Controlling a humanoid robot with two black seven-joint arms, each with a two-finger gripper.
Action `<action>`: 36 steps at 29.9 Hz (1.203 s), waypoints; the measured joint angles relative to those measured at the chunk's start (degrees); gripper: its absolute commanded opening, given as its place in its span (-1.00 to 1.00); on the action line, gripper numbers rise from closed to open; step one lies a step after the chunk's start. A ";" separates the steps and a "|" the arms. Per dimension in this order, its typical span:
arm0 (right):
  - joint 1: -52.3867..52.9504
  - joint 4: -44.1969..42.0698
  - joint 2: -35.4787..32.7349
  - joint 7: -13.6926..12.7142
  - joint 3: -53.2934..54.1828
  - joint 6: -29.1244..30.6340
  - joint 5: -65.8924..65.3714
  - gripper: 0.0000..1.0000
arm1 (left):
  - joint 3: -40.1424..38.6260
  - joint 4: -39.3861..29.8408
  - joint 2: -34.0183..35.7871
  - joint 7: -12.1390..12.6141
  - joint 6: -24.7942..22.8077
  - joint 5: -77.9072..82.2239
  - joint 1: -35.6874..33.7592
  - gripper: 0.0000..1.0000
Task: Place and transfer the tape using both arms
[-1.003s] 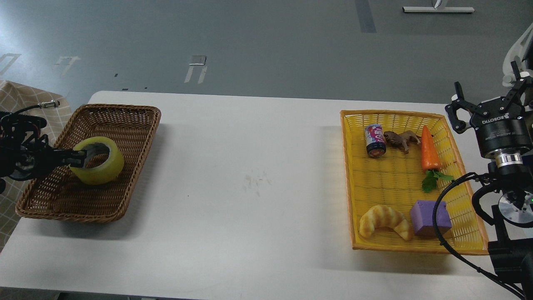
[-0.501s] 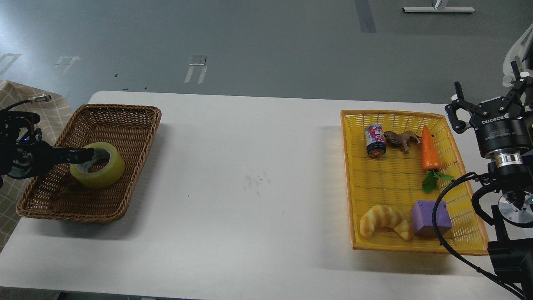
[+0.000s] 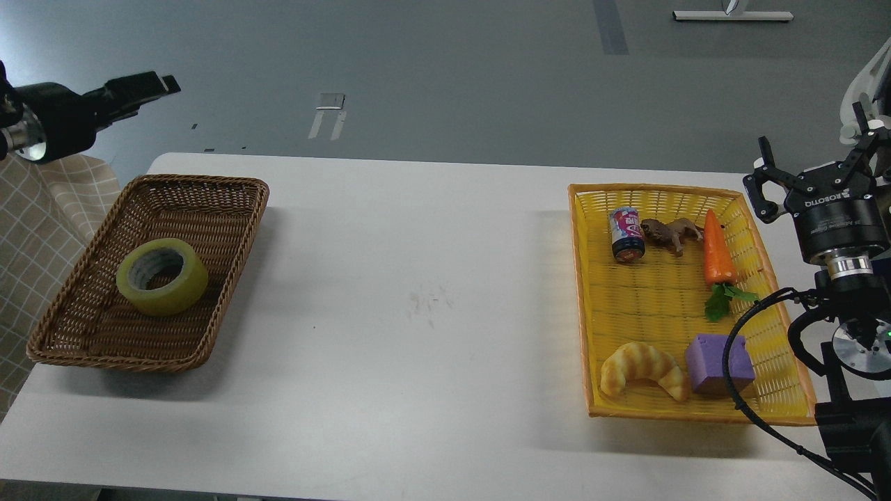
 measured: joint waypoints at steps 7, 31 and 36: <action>0.36 0.47 -0.64 -0.16 -0.24 0.00 -0.13 1.00 | -3.58 -1.14 -7.97 0.09 -1.48 -24.87 -2.43 0.96; 9.53 -1.44 -1.87 -3.60 -5.49 0.00 -0.77 1.00 | -43.27 -7.14 -36.23 0.00 -8.17 -37.91 26.50 0.96; 11.60 -2.53 -1.58 -4.09 -6.94 0.00 -0.78 1.00 | -45.89 -9.56 -38.30 0.13 -9.32 -37.88 30.01 0.96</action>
